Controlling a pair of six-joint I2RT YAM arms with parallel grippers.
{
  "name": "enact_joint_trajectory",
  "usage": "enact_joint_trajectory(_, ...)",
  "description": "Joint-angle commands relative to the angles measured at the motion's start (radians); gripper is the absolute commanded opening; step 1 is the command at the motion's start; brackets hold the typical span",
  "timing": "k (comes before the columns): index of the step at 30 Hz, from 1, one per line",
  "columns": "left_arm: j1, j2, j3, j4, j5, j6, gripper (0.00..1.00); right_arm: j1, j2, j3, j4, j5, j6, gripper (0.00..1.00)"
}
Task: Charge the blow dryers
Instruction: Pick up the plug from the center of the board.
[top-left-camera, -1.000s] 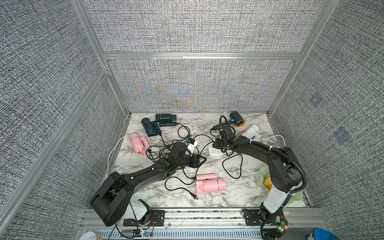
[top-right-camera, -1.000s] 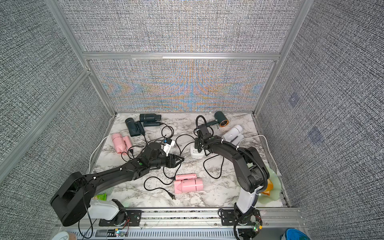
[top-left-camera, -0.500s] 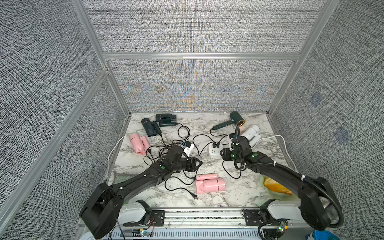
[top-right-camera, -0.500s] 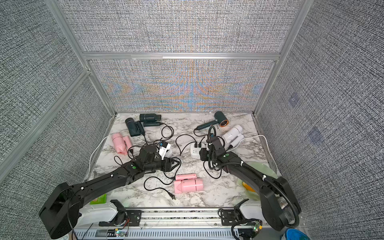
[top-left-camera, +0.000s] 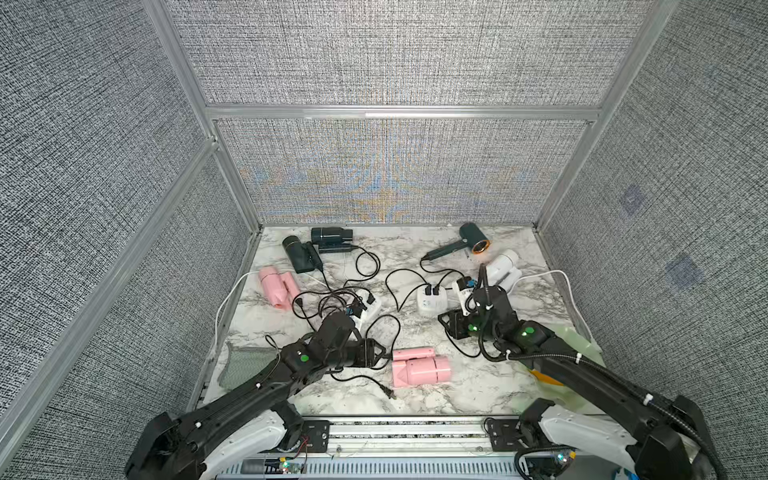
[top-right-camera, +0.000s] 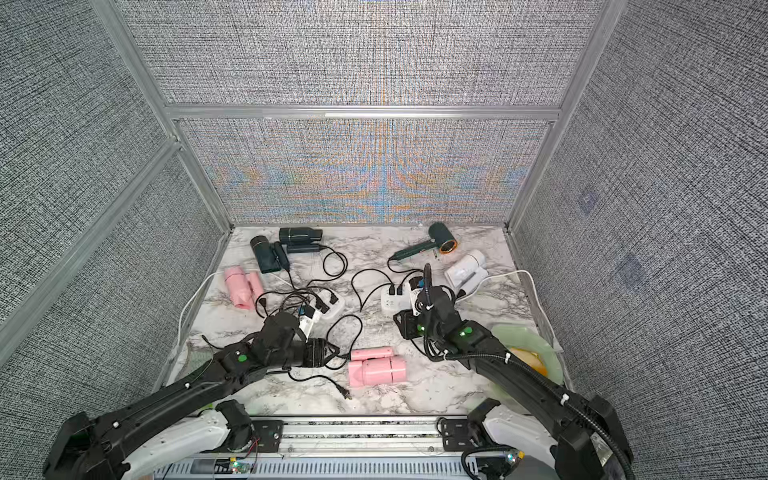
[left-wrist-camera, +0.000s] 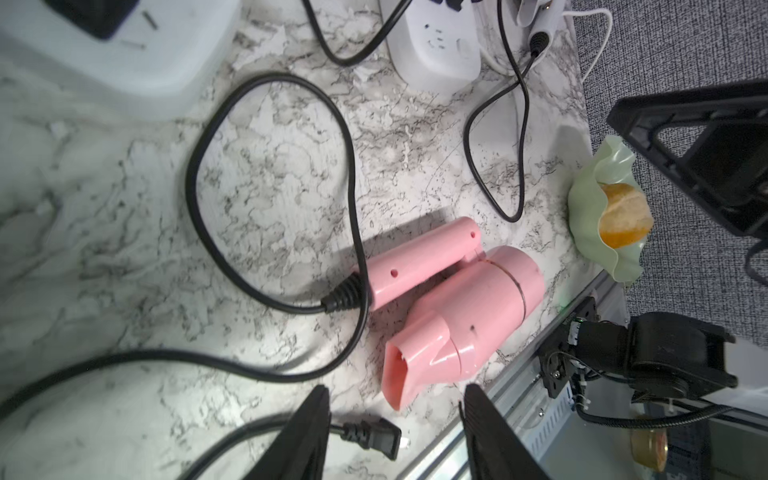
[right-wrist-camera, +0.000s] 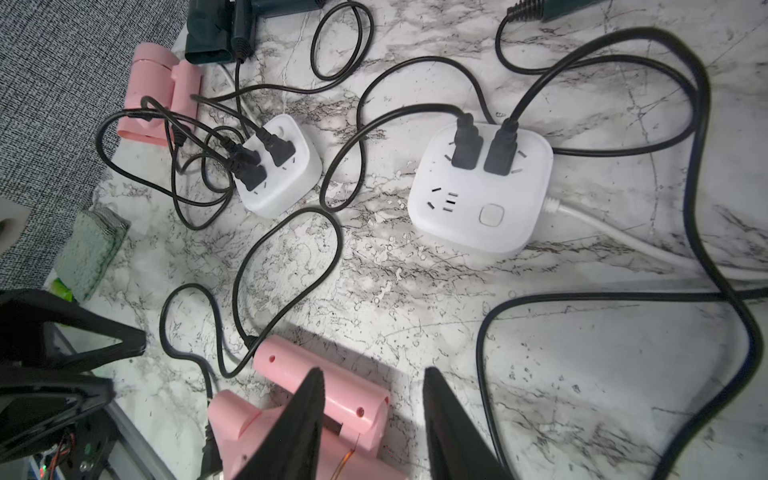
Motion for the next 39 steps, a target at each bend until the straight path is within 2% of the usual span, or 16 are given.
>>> enact_joint_trajectory(1,-0.02,-0.047,-0.013,-0.138,-0.059,-0.167,0.55,0.009,-0.009,-0.015,-0.012,0.019,-0.024,0.42)
enact_joint_trajectory(6,-0.083,-0.072,-0.046,-0.213,-0.079,-0.282,0.57,0.012,-0.002,-0.026,0.017,-0.047,-0.04,0.42)
enact_joint_trajectory(11,-0.137,-0.016,-0.064,-0.187,-0.051,-0.335,0.58,0.018,0.002,-0.017,0.009,-0.13,-0.075,0.42)
enact_joint_trajectory(16,-0.171,0.069,-0.052,-0.171,-0.052,-0.36,0.6,0.028,-0.015,-0.032,0.016,-0.115,-0.062,0.42)
enact_joint_trajectory(21,-0.196,0.141,-0.073,-0.047,-0.026,-0.435,0.61,0.043,-0.026,-0.023,-0.007,-0.087,-0.06,0.42)
enact_joint_trajectory(25,-0.202,0.187,-0.056,-0.037,-0.032,-0.453,0.61,0.05,-0.036,-0.024,-0.02,-0.062,-0.061,0.42)
enact_joint_trajectory(39,-0.21,0.315,0.009,-0.07,-0.079,-0.498,0.49,0.059,-0.074,-0.054,-0.033,-0.016,-0.05,0.42)
